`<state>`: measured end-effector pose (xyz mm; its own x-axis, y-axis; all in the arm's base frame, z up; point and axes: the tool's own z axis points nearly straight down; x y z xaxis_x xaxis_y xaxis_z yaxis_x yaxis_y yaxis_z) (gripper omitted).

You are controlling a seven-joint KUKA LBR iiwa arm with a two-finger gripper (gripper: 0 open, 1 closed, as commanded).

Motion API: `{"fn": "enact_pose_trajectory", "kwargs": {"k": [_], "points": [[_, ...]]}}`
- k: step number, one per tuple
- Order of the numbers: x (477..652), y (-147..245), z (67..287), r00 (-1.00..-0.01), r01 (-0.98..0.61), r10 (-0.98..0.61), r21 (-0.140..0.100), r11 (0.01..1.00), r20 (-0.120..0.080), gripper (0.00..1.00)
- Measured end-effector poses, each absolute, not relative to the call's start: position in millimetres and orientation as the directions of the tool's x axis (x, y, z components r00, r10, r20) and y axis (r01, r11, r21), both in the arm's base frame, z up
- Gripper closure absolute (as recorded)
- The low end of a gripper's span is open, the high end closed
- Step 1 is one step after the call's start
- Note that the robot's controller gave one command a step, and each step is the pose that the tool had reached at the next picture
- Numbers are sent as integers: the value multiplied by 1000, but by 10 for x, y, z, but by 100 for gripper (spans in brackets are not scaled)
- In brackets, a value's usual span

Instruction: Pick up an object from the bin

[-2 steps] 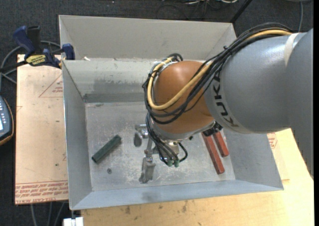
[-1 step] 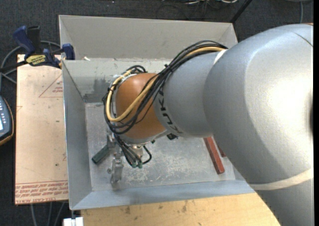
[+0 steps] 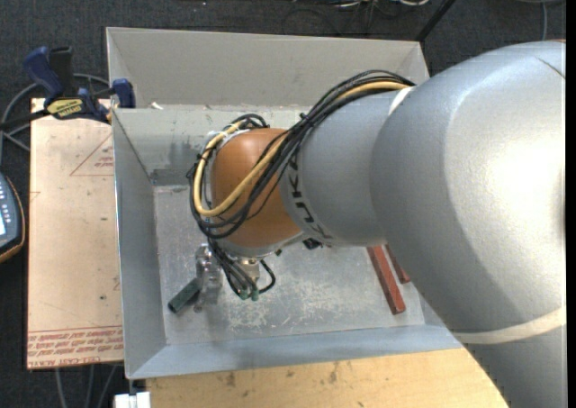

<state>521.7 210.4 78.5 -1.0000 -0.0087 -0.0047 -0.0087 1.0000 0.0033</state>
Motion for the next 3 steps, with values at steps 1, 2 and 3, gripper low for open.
{"fn": "enact_pose_trajectory", "kwargs": {"k": [1,2,3], "points": [[5301,2090,1751,-993,-118,-118,3,993,-10,100],[5282,2084,1707,-993,-117,-117,2,993,-2,0],[5390,1982,650,-987,-161,-161,-1,987,6,0]]}}
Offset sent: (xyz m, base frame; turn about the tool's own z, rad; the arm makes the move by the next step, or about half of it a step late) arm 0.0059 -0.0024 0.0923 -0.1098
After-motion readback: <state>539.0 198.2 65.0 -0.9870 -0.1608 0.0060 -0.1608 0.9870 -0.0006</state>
